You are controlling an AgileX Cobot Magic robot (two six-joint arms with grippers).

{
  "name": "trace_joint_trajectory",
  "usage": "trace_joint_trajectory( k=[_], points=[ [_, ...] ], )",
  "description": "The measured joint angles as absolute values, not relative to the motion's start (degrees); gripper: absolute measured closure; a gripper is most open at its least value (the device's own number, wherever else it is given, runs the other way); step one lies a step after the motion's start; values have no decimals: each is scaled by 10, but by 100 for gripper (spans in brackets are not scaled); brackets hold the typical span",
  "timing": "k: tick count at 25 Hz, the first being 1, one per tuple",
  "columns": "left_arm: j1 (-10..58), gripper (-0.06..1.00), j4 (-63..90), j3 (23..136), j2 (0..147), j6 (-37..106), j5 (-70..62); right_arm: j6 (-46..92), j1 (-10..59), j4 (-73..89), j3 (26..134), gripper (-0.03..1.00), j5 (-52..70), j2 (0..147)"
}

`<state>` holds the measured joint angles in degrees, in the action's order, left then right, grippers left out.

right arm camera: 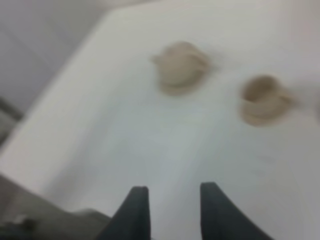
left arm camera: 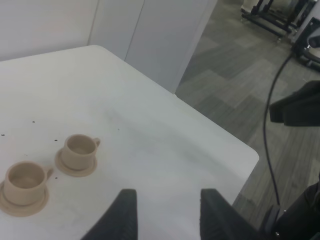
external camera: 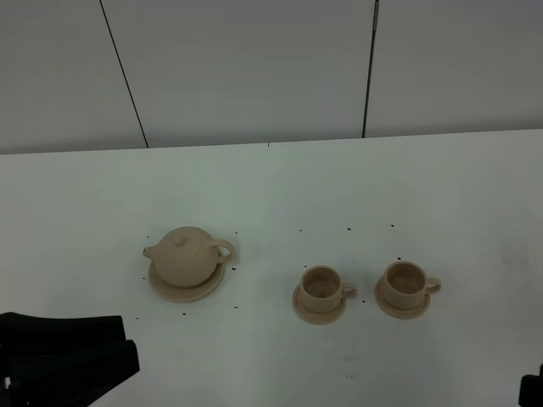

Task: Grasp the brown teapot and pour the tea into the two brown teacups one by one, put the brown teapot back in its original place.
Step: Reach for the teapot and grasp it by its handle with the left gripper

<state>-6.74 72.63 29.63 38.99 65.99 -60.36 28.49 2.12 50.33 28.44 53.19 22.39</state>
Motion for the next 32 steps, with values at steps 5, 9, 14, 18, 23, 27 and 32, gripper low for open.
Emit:
trace_joint_trajectory(
  k=[5, 9, 14, 18, 23, 27, 32],
  points=[
    [-67, 57, 713, 296, 390, 660, -604, 149, 21, 312, 284, 72, 576, 172],
    [-67, 57, 701, 296, 390, 660, -604, 90, 21, 201, 284, 72, 630, 147],
    [-67, 57, 698, 296, 390, 660, -604, 62, 21, 130, 284, 72, 630, 121],
    [-67, 57, 697, 296, 390, 660, -604, 19, 21, 89, 280, 72, 616, 101],
    [-67, 57, 697, 296, 390, 660, -604, -26, 21, 52, 278, 72, 615, 58],
    [-67, 57, 697, 296, 390, 660, -604, -31, 21, 48, 278, 72, 614, 6],
    [-67, 57, 697, 296, 389, 660, -604, -31, 21, 50, 278, 72, 614, -1]
  ],
)
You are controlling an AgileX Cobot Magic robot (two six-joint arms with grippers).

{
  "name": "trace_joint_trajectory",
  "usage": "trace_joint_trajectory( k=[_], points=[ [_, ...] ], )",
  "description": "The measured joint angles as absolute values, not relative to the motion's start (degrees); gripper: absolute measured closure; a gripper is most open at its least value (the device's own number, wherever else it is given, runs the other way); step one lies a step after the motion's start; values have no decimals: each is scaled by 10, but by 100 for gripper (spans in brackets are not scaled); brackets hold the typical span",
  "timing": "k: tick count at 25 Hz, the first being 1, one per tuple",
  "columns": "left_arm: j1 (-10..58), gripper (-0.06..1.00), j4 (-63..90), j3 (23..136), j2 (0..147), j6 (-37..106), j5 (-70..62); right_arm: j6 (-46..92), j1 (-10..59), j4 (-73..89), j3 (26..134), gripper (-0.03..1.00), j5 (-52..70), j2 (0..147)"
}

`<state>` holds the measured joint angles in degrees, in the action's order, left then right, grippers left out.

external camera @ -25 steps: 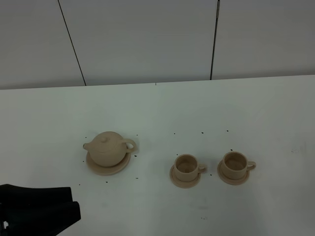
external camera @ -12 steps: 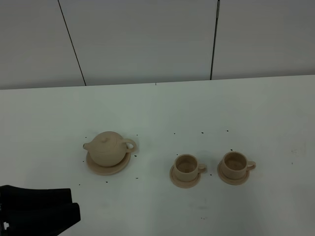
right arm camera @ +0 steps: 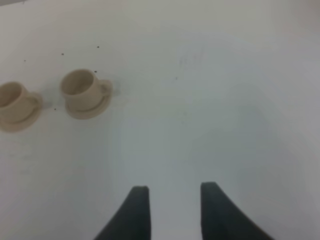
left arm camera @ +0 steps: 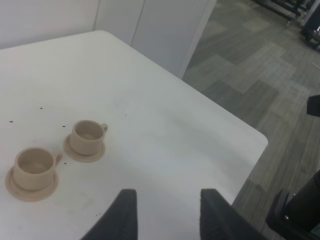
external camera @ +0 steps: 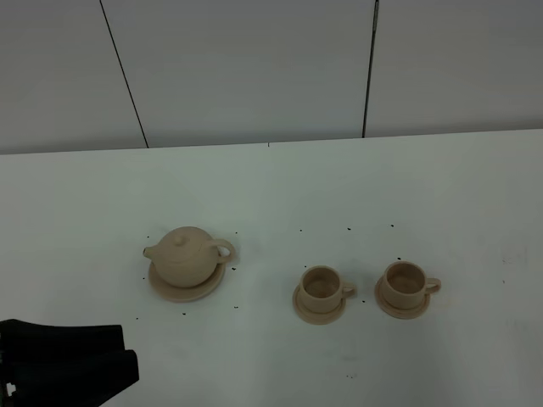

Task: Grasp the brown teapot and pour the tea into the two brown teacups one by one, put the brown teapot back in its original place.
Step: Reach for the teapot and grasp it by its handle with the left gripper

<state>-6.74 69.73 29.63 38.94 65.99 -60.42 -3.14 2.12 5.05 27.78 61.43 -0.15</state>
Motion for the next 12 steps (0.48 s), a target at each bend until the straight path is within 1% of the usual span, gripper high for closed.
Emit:
trace_joint_trajectory(
  k=[7, 12],
  points=[
    [-67, 57, 697, 296, 389, 647, -604, -31, 21, 99, 278, 72, 609, -1],
    [-67, 57, 684, 297, 389, 627, -584, -31, 21, 104, 278, 72, 607, -1]
  ],
)
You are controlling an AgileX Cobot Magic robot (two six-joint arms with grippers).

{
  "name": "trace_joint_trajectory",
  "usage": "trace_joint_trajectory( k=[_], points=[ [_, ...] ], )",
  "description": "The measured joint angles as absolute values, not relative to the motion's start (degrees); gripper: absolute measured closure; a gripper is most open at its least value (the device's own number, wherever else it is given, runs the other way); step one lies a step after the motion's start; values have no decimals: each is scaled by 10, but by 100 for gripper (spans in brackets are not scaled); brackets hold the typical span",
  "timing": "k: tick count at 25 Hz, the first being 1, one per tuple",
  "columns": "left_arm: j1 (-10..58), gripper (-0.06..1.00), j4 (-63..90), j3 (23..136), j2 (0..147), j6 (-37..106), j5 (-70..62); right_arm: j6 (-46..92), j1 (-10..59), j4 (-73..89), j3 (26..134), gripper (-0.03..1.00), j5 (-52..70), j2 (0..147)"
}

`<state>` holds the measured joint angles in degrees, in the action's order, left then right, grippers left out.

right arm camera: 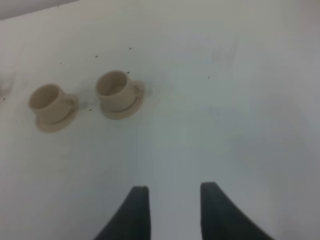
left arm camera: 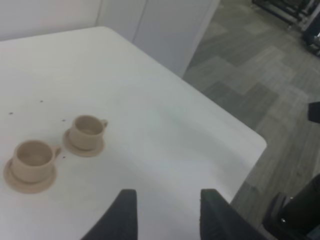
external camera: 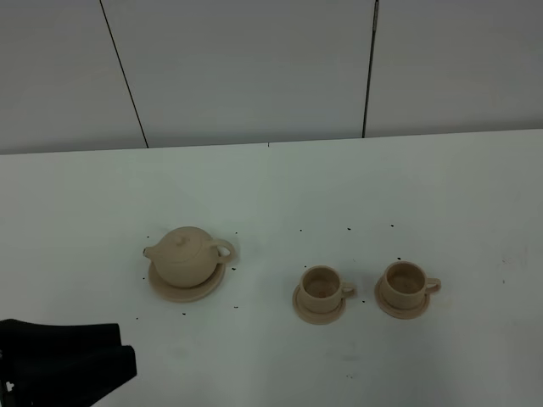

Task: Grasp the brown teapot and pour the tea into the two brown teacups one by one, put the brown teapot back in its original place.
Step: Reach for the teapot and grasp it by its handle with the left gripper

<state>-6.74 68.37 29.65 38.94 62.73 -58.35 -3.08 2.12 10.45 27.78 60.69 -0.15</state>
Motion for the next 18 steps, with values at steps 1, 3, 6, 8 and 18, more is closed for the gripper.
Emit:
trace_joint_trajectory(
  k=[1, 3, 6, 8, 18],
  points=[
    [-67, 57, 682, 299, 389, 626, -569, -31, 21, 104, 278, 72, 607, -1],
    [-67, 57, 677, 308, 391, 622, -543, -31, 21, 104, 278, 72, 607, -1],
    [-67, 57, 647, 342, 409, 596, -521, -31, 21, 104, 278, 72, 607, -1],
    [-67, 57, 622, 377, 442, 564, -516, -31, 21, 104, 278, 72, 607, -1],
    [-67, 57, 563, 555, 692, 535, -535, -31, 21, 104, 278, 72, 607, -3]
  ],
)
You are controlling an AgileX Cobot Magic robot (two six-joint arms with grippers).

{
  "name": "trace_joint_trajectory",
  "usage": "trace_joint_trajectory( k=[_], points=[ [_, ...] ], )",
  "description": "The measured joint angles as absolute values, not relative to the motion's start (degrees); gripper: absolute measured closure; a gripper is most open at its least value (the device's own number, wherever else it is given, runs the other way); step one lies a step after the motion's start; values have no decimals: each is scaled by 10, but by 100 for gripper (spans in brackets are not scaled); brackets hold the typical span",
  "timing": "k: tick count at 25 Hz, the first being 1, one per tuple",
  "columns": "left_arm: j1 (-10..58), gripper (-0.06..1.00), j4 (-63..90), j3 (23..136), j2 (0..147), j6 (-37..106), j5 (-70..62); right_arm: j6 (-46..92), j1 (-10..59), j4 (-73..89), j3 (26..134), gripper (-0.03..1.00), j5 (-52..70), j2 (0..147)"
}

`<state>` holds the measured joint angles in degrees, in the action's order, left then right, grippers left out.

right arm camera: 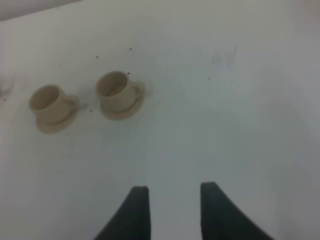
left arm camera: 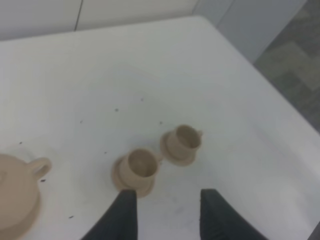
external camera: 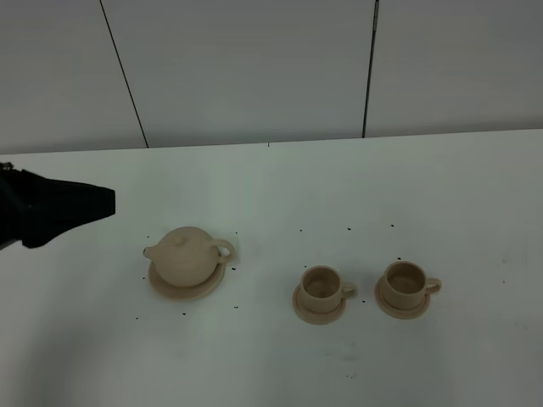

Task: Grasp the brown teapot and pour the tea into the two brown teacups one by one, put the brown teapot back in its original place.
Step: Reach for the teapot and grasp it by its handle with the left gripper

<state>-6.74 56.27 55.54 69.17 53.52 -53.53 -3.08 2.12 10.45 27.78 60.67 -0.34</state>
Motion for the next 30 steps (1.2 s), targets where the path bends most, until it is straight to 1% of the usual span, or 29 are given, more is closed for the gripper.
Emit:
trace_joint_trajectory(
  k=[3, 6, 11, 18, 21, 26, 30],
  points=[
    [-67, 57, 554, 608, 762, 538, -541, -30, 21, 104, 278, 72, 607, -3],
    [-50, 57, 539, 659, 818, 546, -541, -30, 21, 104, 277, 72, 607, -3],
    [14, 57, 461, 731, 890, 533, -538, -30, 21, 104, 277, 72, 607, -3],
    [124, 57, 276, 815, 963, 444, -500, -31, 21, 104, 277, 72, 607, -3],
    [174, 57, 162, 843, 989, 397, -496, -31, 21, 104, 277, 72, 607, -3],
    [253, 57, 8, 860, 1039, 345, -493, -31, 21, 104, 277, 72, 607, -3],
    [298, 57, -104, 861, 1086, 308, -489, -31, 21, 104, 277, 72, 607, -3]
  ],
)
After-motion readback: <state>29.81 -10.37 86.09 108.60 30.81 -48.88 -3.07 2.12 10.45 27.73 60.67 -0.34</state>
